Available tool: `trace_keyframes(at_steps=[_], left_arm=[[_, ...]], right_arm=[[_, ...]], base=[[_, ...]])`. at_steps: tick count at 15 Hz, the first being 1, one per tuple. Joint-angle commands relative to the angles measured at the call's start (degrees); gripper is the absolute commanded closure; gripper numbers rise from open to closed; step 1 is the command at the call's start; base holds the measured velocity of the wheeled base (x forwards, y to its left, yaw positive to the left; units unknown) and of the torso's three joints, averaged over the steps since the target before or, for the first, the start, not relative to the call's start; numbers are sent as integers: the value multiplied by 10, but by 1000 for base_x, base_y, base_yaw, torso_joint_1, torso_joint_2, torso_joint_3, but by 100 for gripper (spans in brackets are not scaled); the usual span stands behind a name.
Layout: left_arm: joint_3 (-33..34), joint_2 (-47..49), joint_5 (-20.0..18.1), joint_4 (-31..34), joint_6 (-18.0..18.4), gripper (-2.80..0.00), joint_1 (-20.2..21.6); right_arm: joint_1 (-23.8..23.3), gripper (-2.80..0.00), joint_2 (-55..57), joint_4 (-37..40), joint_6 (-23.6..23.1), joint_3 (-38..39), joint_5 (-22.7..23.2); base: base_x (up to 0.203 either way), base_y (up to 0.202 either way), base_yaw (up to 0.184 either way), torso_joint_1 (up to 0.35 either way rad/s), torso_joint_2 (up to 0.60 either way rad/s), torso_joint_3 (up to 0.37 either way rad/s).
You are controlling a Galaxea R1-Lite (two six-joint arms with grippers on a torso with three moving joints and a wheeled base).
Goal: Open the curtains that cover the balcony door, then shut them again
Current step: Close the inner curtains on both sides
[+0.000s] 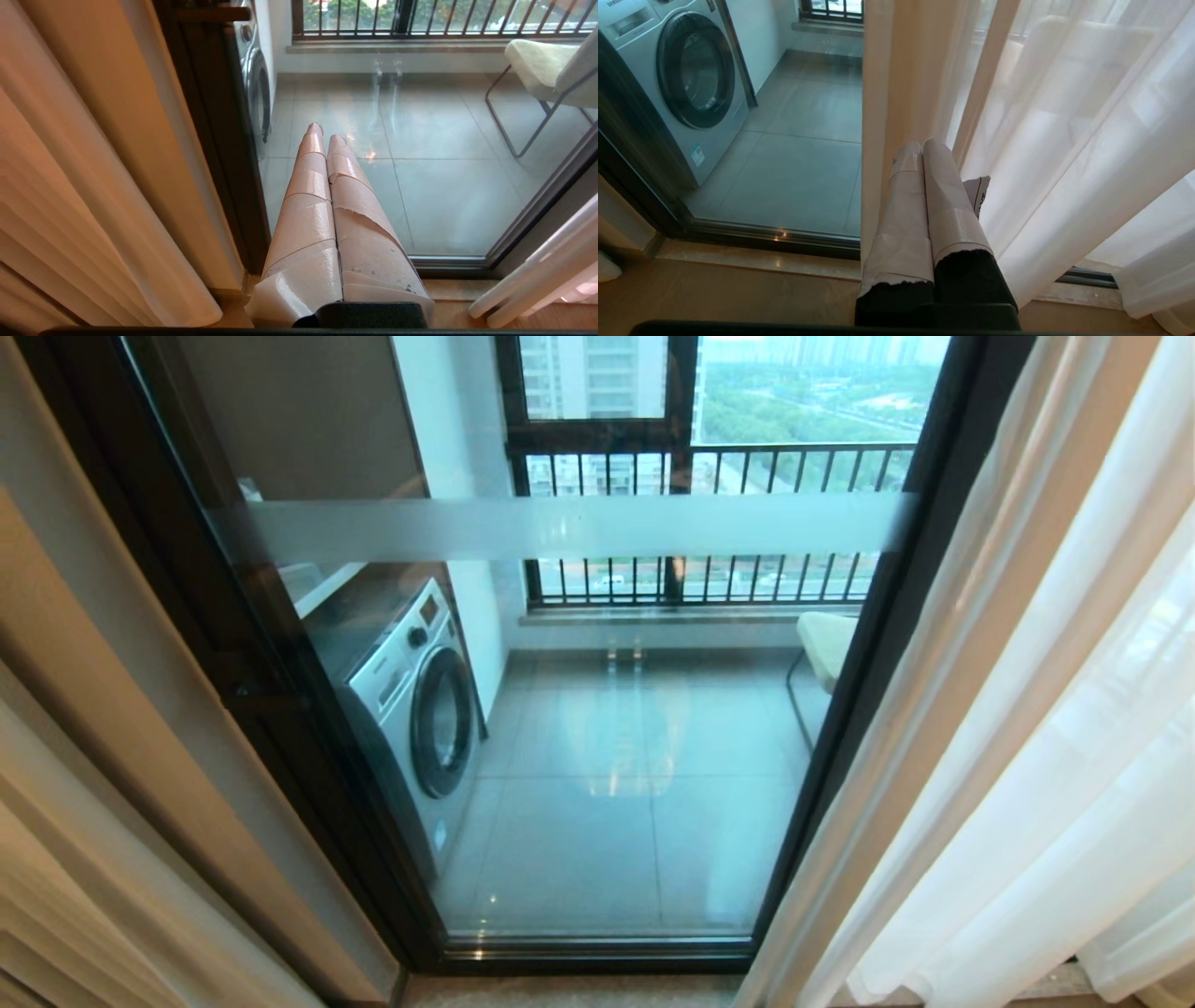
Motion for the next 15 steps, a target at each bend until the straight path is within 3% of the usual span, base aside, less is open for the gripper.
trace_keyframes(at_steps=[1,12,15], left_arm=[[0,0,0,1,-1,0,0],[0,1,0,0,0,0,0],[0,1,-1,0,0,0,0]], right_arm=[[0,0,1,0,-1,0,0],[0,0,1,0,0,0,0],[0,0,1,0,0,0,0]], base=[[0,190,1,5,2,1],[0,188,0,3,2,2],[0,34,-1,1,1,2]])
